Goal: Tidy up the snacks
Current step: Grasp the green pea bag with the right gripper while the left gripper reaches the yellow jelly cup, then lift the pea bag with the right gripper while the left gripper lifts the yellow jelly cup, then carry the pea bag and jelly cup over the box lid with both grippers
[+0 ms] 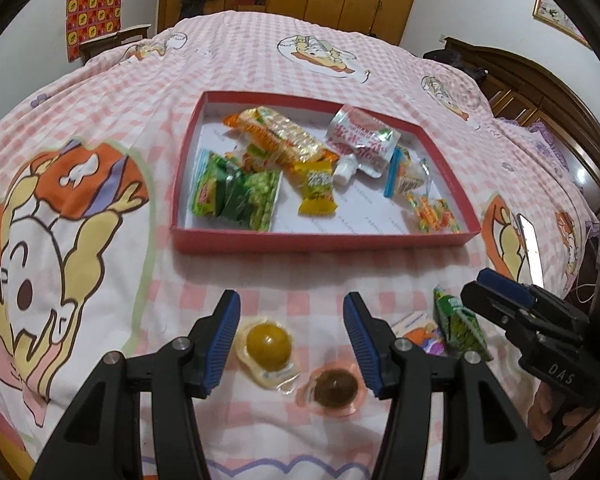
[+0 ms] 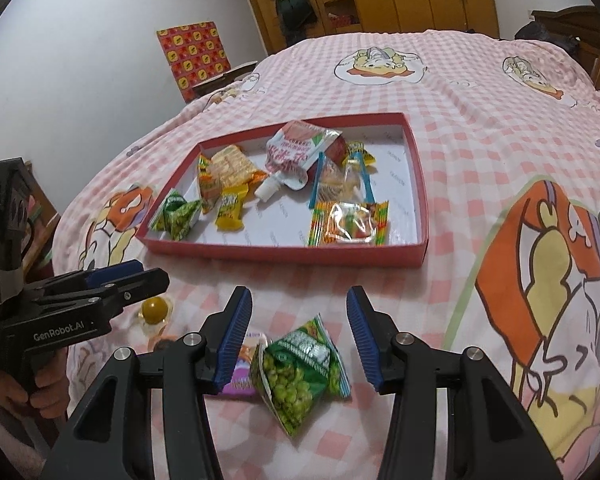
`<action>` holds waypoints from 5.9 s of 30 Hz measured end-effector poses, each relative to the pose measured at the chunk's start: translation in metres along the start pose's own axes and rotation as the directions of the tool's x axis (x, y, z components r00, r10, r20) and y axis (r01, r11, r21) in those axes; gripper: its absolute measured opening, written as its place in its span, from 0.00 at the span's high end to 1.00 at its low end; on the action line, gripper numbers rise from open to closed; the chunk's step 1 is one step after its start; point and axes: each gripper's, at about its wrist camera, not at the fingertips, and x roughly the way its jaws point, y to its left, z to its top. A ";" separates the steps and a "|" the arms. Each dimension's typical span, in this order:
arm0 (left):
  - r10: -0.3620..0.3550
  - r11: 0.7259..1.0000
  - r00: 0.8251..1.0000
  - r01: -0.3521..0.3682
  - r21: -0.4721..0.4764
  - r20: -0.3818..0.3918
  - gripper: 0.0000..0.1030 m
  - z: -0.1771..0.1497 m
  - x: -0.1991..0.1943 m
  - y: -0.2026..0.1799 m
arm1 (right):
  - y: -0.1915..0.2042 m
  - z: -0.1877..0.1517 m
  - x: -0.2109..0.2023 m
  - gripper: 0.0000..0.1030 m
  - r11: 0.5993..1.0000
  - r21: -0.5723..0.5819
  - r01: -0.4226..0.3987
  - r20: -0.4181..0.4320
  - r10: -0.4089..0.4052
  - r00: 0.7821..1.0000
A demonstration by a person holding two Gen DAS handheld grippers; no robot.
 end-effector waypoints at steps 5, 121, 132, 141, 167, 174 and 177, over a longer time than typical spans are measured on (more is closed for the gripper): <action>0.005 1.000 1.000 -0.005 -0.011 -0.011 0.45 -0.007 0.000 0.006 | -0.003 -0.009 0.003 0.51 1.000 0.003 0.011 -0.029 -0.010 1.000; -0.034 0.998 0.991 0.028 0.048 0.131 0.70 0.082 0.009 -0.026 | -0.001 0.053 0.008 0.56 0.999 -0.045 -0.023 0.020 0.024 1.000; -0.033 0.998 0.989 0.026 0.051 0.146 0.70 0.110 0.024 -0.029 | -0.005 0.077 0.023 0.56 0.999 -0.044 -0.005 0.029 0.006 1.000; -0.028 0.999 0.991 0.025 0.025 0.134 0.70 0.128 0.048 -0.023 | -0.015 0.096 0.034 0.56 0.999 -0.021 0.028 0.042 -0.027 0.999; 0.026 0.998 0.996 -0.030 0.053 0.086 0.69 0.151 0.112 -0.023 | -0.047 0.131 0.095 0.56 0.995 -0.007 0.103 0.010 -0.102 0.995; 0.039 0.998 0.995 -0.044 0.053 0.087 0.69 0.151 0.115 -0.024 | -0.048 0.130 0.101 0.55 0.993 -0.020 0.113 0.012 -0.113 0.994; 0.038 0.998 0.996 -0.042 0.049 0.086 0.69 0.151 0.115 -0.023 | -0.047 0.131 0.103 0.55 0.993 -0.016 0.113 0.014 -0.113 0.994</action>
